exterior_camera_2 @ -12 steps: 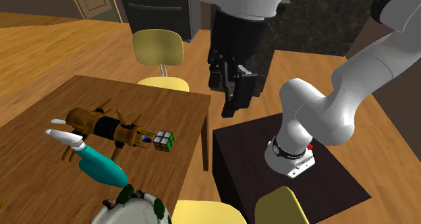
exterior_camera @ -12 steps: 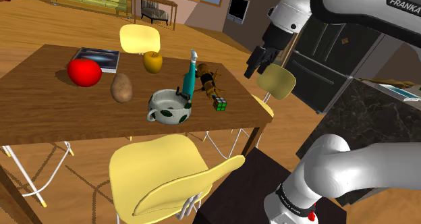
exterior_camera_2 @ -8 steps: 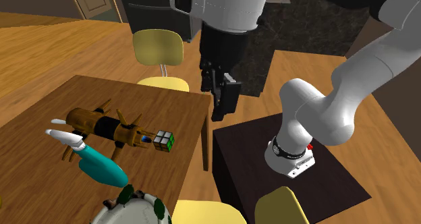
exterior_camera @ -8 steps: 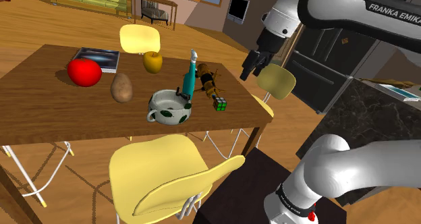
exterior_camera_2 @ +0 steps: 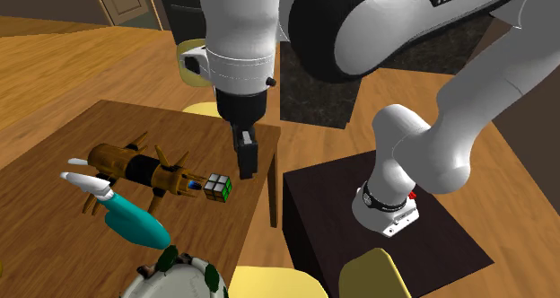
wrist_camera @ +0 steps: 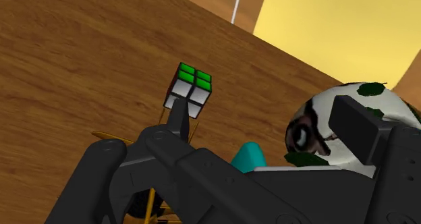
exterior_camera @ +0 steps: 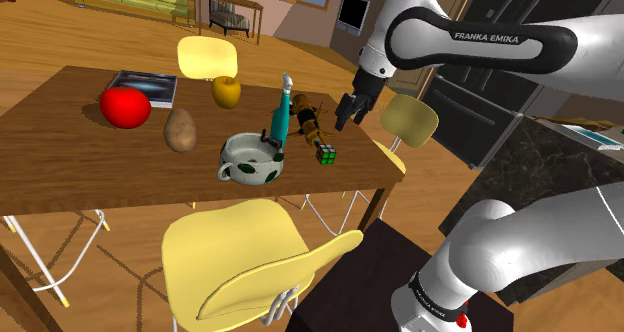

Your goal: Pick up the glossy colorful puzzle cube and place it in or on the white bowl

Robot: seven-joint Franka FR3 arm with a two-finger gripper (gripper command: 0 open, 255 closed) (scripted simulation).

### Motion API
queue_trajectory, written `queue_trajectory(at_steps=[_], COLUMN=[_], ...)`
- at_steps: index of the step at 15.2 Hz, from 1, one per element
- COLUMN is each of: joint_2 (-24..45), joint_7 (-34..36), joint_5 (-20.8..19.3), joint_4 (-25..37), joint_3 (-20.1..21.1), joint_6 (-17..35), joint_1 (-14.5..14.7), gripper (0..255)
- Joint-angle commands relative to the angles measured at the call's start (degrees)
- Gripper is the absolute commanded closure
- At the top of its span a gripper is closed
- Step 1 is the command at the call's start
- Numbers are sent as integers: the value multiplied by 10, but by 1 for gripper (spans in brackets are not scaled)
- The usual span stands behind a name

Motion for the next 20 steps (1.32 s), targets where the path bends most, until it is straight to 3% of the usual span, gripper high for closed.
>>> queue_trajectory(at_steps=[1, 11, 20], joint_2=[32, 227, 264], joint_7=[-8, -51, -55], joint_5=[-4, -10, -8], joint_4=[1, 47, 19], joint_3=[-8, -45, -47], joint_6=[25, 139, 202], joint_1=[-4, -23, -24], gripper=[0, 0, 0])
